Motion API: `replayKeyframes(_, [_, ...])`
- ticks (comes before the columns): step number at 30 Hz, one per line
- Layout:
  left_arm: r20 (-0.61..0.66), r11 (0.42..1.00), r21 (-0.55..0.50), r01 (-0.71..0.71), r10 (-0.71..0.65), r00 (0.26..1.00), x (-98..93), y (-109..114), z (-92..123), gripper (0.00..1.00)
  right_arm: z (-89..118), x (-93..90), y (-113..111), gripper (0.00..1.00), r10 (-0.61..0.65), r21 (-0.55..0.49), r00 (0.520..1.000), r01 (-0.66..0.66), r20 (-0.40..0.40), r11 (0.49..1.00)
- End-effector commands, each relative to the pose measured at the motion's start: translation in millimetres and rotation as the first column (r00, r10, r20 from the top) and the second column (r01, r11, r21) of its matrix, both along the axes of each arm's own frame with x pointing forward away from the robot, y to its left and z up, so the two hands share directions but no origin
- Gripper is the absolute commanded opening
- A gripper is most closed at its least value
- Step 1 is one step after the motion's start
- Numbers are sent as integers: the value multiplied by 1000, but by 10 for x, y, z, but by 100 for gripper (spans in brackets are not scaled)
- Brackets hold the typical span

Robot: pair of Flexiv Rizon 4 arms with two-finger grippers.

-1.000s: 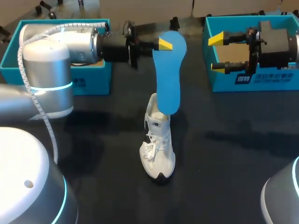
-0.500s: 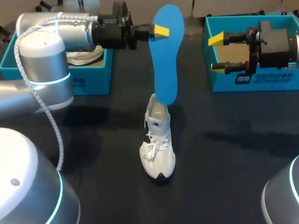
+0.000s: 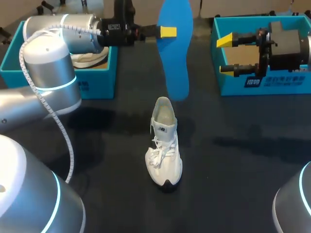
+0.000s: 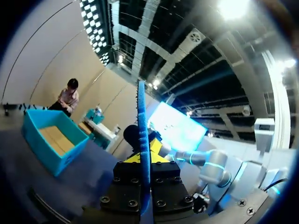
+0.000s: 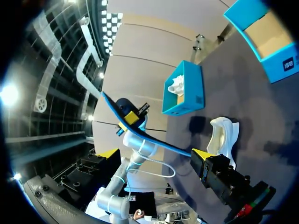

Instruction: Take the shoe out of the shoebox, open the shoe tongue, remove and reinsert the insole, then place the shoe into the shoebox

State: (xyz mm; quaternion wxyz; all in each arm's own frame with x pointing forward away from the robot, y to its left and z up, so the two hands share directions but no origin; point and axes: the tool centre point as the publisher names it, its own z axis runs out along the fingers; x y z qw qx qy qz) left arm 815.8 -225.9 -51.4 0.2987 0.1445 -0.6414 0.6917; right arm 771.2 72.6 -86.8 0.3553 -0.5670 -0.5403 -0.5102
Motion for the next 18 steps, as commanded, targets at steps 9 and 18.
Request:
replayKeyframes(9, [613, 989, -129, -69, 134, 778, -76, 48, -56, 0, -4, 11, 20, 100, -1, -1, 1000, 1, -1, 1000])
replayKeyframes(18, [801, 989, -113, -93, 146, 580, -84, 56, -117, 0, -4, 11, 20, 100, -1, -1, 1000, 1, -1, 1000])
